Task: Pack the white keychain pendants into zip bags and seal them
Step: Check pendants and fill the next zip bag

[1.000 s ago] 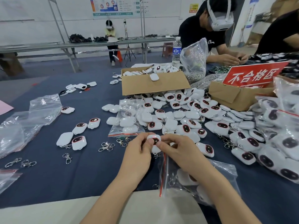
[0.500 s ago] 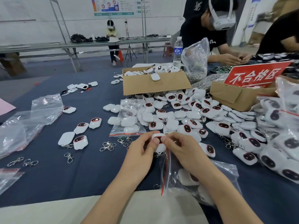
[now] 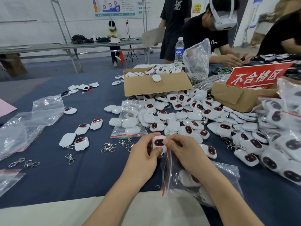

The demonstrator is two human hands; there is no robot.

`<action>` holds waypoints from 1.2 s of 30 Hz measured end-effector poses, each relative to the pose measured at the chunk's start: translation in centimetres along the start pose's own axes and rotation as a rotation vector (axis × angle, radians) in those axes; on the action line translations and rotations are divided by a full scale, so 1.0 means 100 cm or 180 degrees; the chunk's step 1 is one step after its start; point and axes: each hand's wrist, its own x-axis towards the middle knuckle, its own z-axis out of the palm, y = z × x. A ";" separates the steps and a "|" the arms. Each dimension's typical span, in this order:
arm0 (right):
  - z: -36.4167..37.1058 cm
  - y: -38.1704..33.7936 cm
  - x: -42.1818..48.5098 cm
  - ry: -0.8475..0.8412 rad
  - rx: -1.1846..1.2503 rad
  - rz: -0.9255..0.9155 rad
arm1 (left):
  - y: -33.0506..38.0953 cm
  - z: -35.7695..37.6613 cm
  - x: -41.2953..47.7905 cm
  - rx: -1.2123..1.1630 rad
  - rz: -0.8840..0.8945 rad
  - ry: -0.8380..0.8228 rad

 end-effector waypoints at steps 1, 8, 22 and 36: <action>0.000 -0.001 0.000 -0.0023 0.0065 -0.0010 | 0.000 0.001 0.000 0.0020 -0.0006 -0.0003; 0.000 -0.001 -0.001 -0.0064 0.0340 -0.0032 | 0.001 0.002 0.000 -0.0124 -0.0015 0.0082; -0.002 -0.001 -0.001 -0.0059 0.0255 -0.0104 | 0.004 -0.001 -0.001 -0.0546 0.0156 0.0052; -0.003 -0.004 -0.004 -0.0171 0.0349 -0.0290 | 0.008 -0.002 -0.003 -0.0719 0.0262 -0.0154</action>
